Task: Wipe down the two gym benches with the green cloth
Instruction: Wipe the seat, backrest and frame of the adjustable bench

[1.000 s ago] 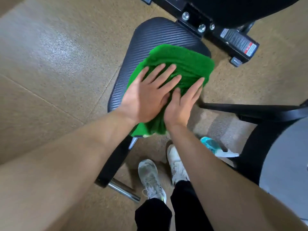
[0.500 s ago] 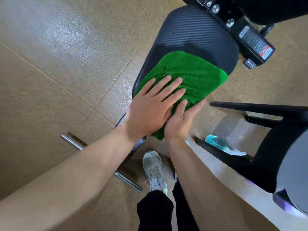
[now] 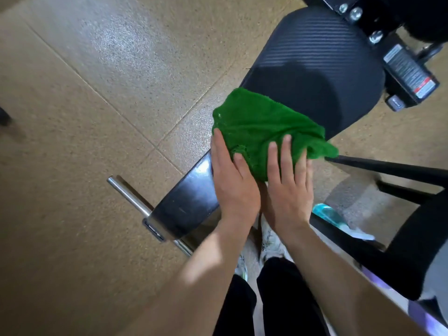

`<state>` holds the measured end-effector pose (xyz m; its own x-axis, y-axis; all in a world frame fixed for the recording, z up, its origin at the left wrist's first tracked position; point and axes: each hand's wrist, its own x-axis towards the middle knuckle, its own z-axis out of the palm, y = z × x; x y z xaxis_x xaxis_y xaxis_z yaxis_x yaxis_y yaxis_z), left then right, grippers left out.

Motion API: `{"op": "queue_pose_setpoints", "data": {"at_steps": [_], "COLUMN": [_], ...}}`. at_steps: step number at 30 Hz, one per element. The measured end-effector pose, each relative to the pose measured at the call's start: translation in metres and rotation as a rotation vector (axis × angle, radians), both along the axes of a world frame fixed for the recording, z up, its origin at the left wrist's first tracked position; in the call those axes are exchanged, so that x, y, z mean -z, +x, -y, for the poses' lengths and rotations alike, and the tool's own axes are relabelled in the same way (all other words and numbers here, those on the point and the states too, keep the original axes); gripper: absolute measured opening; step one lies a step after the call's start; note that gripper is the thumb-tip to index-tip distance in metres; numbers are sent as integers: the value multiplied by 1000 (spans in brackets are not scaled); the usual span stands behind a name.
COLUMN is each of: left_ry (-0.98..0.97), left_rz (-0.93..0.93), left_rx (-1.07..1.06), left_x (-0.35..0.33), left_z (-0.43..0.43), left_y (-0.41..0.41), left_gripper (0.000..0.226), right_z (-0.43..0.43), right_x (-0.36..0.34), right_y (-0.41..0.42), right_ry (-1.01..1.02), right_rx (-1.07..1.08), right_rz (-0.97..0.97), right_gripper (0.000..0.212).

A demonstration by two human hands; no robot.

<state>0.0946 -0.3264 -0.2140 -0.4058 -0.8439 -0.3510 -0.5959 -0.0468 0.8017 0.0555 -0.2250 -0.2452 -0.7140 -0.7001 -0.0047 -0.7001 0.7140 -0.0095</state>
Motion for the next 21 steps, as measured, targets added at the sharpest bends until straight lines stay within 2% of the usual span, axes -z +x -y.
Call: {"op": "queue_pose_setpoints", "data": {"at_steps": [3,6,9,11,14,18,21], "left_ry": [3,-1,198,399,600,673,676], "left_rz": [3,-18,-203,-285,-264,-164,-59], "left_rx": [-70,-70,-111,-247,-371,-477,-425], "left_x": [2,6,8,7,4,18,18], "left_z": [13,31,55,74,97,113,116], "left_y": [-18,-30,-33,-39,-50,-56,-61], "left_gripper": [58,57,55,39,20,30,34], "right_z": [7,17,33,53,91,128,136], "right_x": [-3,-9,-14,-18,-23,-30,-35], "right_y": [-28,-42,-43,-39,-36,-70,-94], "right_ry": [30,88,128,136,145,247,295], "right_rx": [-266,-386,-408,-396,-395,-556,-699], "right_rz": [33,93,109,118,152,202,153], "right_gripper": [68,77,88,87,78,85,90]}}
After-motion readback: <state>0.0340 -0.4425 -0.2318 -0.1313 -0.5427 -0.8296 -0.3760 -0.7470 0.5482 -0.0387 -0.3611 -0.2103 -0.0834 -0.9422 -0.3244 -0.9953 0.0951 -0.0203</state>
